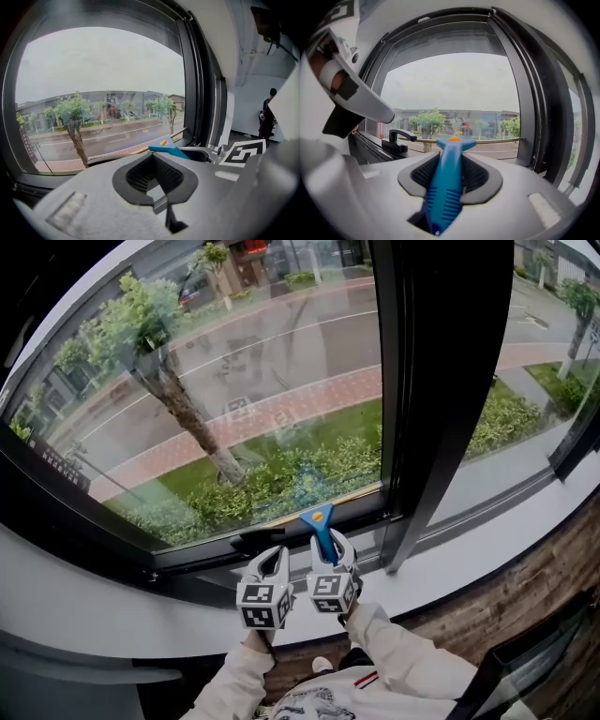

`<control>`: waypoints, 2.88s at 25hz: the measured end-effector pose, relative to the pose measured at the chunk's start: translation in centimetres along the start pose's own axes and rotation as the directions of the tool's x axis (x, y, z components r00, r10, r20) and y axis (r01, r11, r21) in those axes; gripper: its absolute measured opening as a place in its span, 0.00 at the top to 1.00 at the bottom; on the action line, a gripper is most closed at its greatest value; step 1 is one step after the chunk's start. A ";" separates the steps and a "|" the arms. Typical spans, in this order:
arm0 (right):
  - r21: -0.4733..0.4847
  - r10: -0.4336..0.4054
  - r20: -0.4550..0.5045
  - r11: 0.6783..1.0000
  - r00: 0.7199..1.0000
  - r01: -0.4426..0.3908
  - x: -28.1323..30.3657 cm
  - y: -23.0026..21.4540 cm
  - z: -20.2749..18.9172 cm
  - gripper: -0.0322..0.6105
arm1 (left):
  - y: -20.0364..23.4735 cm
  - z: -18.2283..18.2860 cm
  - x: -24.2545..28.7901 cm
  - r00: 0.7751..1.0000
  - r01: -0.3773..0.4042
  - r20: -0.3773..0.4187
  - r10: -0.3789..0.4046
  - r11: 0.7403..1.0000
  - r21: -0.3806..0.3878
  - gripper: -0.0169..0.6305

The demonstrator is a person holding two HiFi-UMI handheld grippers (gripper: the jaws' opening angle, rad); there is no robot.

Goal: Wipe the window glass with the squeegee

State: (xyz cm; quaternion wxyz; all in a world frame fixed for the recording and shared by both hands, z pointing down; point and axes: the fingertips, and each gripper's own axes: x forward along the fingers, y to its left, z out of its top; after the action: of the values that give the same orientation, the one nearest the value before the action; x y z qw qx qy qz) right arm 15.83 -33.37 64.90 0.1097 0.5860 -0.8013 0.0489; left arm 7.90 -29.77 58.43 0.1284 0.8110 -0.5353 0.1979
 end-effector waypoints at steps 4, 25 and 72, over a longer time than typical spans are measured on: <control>0.032 0.036 0.002 0.999 0.999 -0.036 -0.3 -0.1 0.9 0.72 | 0.2 -0.4 -0.6 1.000 -0.012 -0.006 0.012 1.000 -0.009 0.98; -0.027 -0.088 0.076 0.996 0.993 0.090 -1.2 -1.4 5.5 0.72 | 5.1 -3.0 -5.2 0.995 0.057 0.079 -0.062 0.997 0.055 0.98; -0.075 -0.009 0.741 0.993 0.672 0.096 -5.9 28.5 65.1 0.72 | 30.0 37.5 -39.0 0.694 -0.242 0.720 0.029 0.951 0.194 0.98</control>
State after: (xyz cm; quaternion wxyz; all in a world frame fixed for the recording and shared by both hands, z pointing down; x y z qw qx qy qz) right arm -17.21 -32.56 1.71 -0.1909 0.5716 -0.7615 -0.2385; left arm -26.32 -25.49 7.09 -0.2157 0.7917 -0.5695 -0.0482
